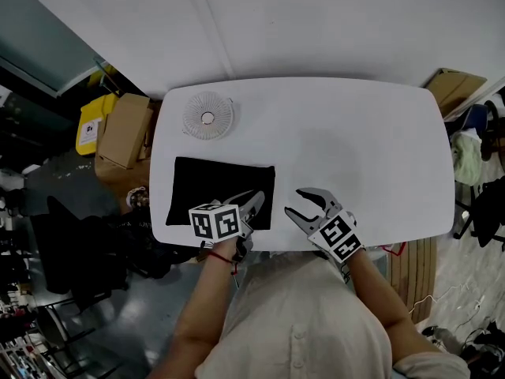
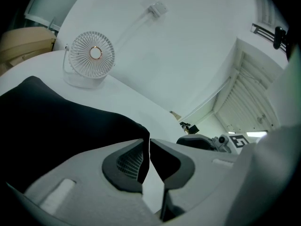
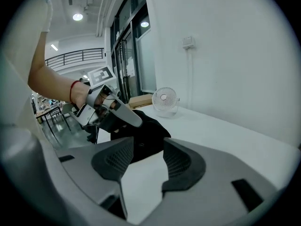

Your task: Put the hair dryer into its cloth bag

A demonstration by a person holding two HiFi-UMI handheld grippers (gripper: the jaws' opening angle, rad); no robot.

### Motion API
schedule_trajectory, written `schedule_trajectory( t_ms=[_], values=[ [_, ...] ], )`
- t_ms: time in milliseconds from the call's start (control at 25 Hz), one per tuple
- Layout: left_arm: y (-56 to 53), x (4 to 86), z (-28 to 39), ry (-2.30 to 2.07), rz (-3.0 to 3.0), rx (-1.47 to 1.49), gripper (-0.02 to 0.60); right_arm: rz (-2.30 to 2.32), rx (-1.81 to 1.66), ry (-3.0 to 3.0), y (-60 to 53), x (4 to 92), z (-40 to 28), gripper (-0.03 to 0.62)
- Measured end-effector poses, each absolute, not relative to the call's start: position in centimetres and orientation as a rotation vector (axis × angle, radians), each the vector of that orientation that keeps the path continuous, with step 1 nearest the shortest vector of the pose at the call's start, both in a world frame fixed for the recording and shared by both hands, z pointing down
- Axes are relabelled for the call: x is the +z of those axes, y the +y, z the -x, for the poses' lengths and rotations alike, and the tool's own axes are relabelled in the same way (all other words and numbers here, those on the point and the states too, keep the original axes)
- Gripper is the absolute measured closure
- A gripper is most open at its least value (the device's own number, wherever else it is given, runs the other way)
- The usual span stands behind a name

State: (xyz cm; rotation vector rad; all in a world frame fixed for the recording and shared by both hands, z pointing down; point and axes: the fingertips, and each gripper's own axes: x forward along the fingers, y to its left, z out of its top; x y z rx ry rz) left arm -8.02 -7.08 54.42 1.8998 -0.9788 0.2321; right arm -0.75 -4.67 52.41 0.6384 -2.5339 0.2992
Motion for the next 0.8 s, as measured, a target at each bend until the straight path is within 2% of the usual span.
schedule_trajectory(
  t_ms=[80,240,720,800],
  values=[
    [-6.8,54.1,8.0,-1.003,-1.919,0.249,0.548,-0.659,0.324,-2.549,-4.6,52.0,0.4,0.389],
    [-6.6,53.2,7.7,-1.044,-1.978,0.291,0.479,-0.68,0.36,-2.588,-4.6,51.0,0.3,0.384],
    [-4.2,49.5,7.0,-1.058,-2.073,0.151,0.48,-0.701,0.325,-2.668,-2.8,47.3,0.4,0.387],
    [-3.6,48.8,7.1,-1.056,-2.097,0.122,0.48,-0.705,0.307,-2.688,-2.4,46.4,0.5,0.415]
  ],
)
